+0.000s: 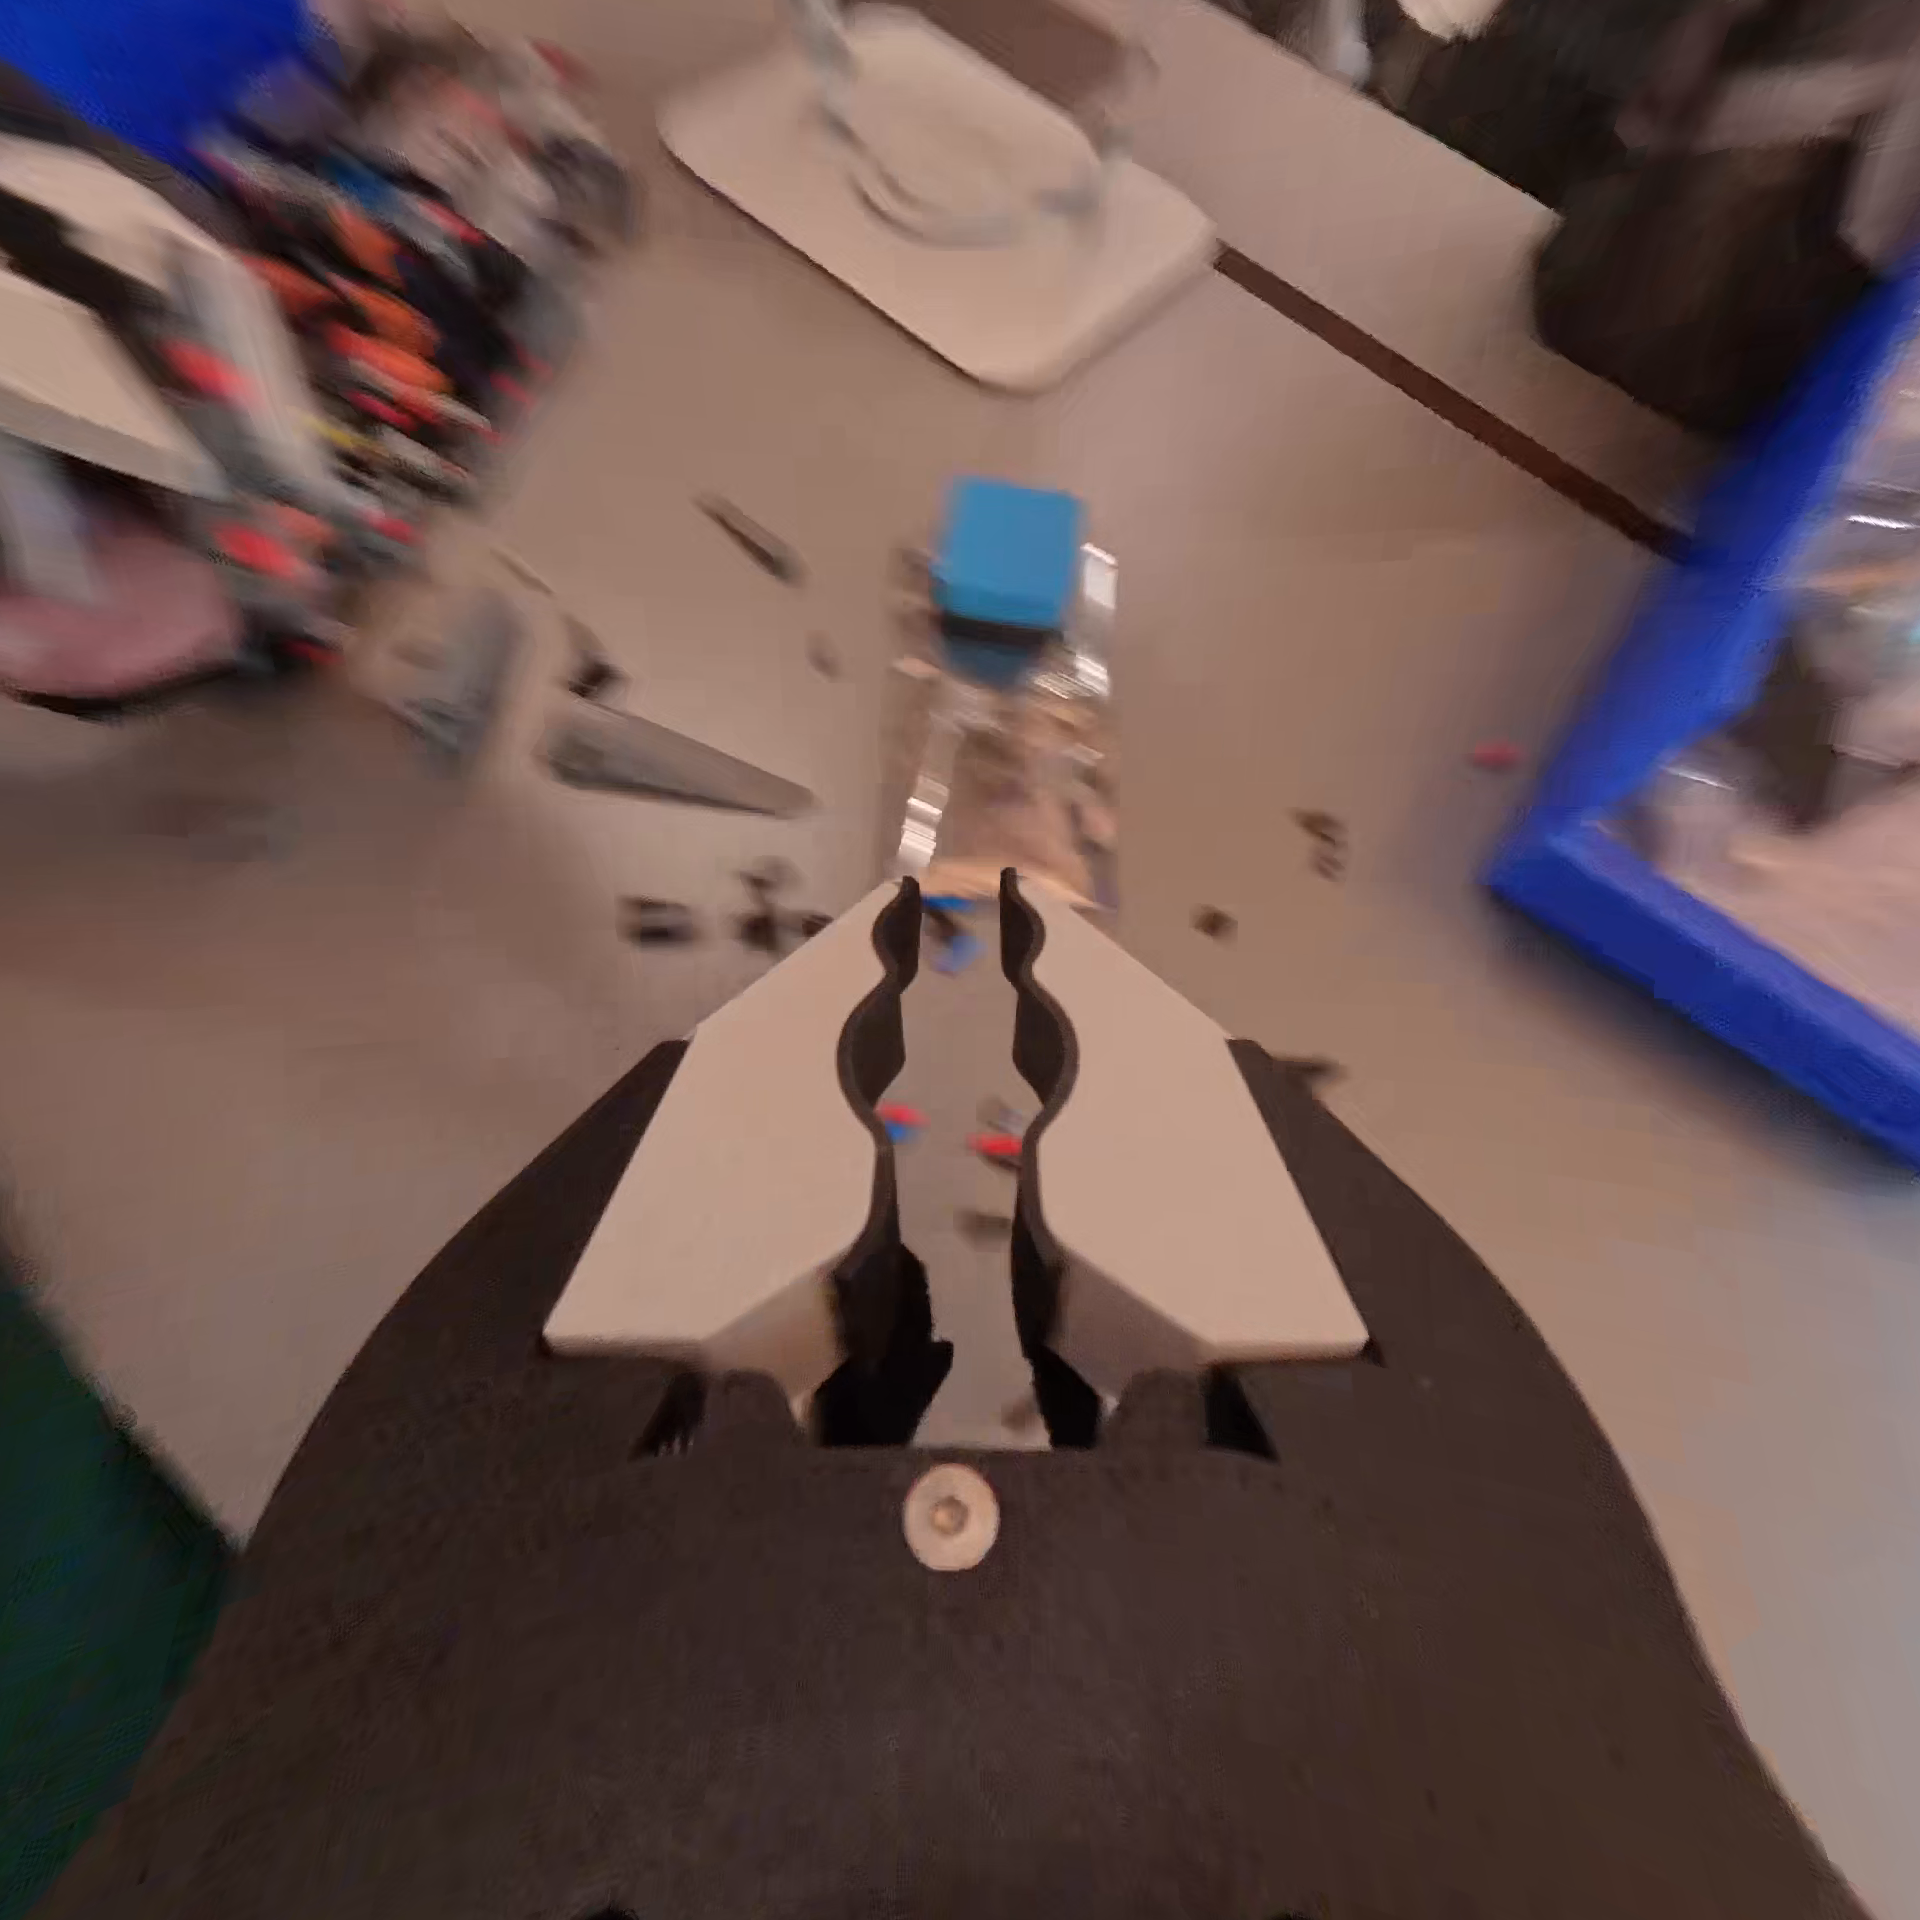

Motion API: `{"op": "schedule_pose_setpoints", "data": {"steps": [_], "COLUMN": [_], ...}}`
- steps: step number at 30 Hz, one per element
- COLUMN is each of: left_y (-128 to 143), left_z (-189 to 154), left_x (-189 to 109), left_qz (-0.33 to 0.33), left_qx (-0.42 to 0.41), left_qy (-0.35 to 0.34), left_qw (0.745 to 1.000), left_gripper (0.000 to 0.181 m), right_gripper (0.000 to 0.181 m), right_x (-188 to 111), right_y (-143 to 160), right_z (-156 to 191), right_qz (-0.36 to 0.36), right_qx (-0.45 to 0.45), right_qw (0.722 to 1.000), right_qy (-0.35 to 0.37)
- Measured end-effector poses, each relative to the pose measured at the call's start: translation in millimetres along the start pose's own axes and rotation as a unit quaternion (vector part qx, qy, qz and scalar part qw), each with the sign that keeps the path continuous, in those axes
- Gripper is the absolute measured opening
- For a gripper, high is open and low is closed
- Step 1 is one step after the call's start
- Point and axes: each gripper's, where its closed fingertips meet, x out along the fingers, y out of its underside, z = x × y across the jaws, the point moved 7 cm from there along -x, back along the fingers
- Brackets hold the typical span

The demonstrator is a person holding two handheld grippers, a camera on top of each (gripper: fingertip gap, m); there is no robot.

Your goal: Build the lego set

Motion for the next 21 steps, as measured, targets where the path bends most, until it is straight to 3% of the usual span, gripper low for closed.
{"op": "schedule_pose_setpoints", "data": {"steps": [2,8,13,21], "left_y": [-0.8,-7.0,-11.3,-11.2], "left_z": [1.1,6.7,10.6,8.5], "left_x": [0.7,-10.1,-16.6,-6.9], "left_qz": [-0.016,-0.063,-0.078,-0.071], "left_qx": [-0.021,-0.074,-0.085,-0.084], "left_qy": [0.017,0.045,0.049,0.061], "left_qw": [1.000,0.994,0.992,0.992], "left_gripper": [0.005,0.005,0.005,0.005], "right_gripper": [0.009,0.011,0.009,0.013], "right_x": [0.6,39.6,66.6,77.6], "right_y": [5.5,24.7,43.7,58.3], "right_z": [-31.3,-76.5,-91.0,-95.8], "right_qz": [0.085,0.211,0.270,0.302], "right_qx": [-0.044,-0.108,-0.148,-0.156], "right_qw": [0.994,0.970,0.949,0.936], "right_qy": [0.048,-0.052,-0.072,-0.096]}}
